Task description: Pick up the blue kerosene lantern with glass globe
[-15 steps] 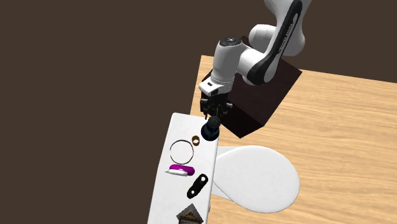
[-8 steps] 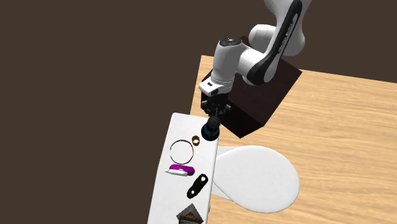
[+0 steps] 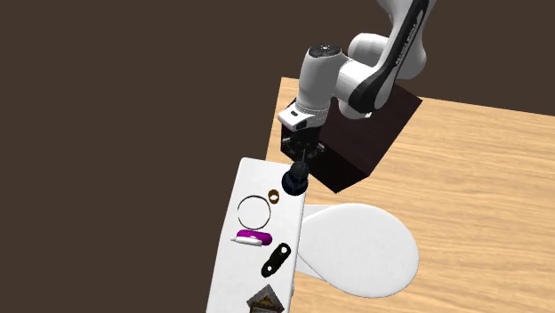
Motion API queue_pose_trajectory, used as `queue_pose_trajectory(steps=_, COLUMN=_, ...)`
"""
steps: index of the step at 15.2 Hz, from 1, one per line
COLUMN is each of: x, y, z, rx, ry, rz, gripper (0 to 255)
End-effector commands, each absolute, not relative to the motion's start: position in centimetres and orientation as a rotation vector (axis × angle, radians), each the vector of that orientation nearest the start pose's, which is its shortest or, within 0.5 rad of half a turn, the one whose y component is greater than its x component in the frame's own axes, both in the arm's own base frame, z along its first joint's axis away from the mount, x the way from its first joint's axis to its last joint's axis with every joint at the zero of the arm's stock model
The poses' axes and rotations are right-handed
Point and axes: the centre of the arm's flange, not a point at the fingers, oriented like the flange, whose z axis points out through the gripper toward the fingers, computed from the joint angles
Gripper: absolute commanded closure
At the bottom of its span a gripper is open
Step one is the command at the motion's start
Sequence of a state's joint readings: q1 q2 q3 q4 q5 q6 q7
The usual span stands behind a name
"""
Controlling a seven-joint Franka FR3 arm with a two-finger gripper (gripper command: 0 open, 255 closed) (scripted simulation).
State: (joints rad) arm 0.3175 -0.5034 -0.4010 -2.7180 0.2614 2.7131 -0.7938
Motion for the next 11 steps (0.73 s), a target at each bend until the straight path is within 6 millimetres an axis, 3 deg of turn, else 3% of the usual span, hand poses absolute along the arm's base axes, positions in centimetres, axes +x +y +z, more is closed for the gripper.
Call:
queue_pose_trajectory(steps=1, x=40.6, y=-4.2, z=42.7, rx=-2.806, ry=-0.711, rz=-0.808, gripper=255)
queue_pose_trajectory(steps=9, x=40.6, y=-4.2, z=46.9, rx=-2.806, ry=-0.711, rz=-0.808, gripper=255)
queue_pose_trajectory(steps=11, x=40.6, y=-4.2, z=47.0, rx=-2.806, ry=-0.711, rz=-0.808, gripper=255)
